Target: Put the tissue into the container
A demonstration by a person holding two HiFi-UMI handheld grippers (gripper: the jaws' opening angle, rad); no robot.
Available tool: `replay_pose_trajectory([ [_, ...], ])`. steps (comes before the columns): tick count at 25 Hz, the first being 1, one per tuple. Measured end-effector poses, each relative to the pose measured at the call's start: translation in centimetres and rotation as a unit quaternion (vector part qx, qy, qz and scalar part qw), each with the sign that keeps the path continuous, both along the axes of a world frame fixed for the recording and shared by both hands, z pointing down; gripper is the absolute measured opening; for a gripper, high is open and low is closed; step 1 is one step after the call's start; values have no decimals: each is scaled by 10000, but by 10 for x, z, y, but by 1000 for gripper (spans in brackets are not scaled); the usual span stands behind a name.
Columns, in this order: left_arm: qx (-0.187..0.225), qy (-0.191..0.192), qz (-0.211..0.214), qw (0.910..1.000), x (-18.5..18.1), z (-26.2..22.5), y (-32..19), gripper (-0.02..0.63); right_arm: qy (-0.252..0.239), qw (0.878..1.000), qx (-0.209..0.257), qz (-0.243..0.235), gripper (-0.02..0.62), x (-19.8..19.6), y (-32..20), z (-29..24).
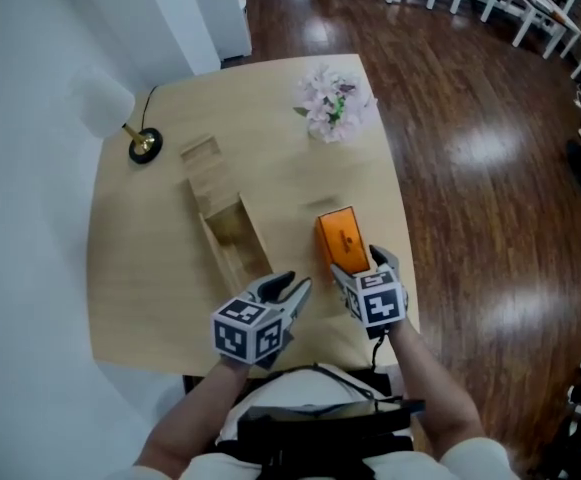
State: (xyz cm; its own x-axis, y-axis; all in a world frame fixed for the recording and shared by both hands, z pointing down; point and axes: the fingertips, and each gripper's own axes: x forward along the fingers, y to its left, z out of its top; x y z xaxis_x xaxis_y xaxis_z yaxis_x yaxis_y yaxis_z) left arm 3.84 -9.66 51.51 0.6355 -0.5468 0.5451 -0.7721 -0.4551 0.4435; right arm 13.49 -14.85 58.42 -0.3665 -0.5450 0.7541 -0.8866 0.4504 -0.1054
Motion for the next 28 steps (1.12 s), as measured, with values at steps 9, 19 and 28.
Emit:
replay_pose_trajectory([
  [9,-130,-46,0,9999,9,14,-19,166,55,9998,-127,-151,405,-11,-16,15],
  [19,-284,-31,61,9996,14,24,-23,172,336,9985,-422,-114,411,-14,-22,39],
  [28,-225,105,-110,9996,3,17,-17,172,351,9983,-445,115,358,-8,-21,37],
])
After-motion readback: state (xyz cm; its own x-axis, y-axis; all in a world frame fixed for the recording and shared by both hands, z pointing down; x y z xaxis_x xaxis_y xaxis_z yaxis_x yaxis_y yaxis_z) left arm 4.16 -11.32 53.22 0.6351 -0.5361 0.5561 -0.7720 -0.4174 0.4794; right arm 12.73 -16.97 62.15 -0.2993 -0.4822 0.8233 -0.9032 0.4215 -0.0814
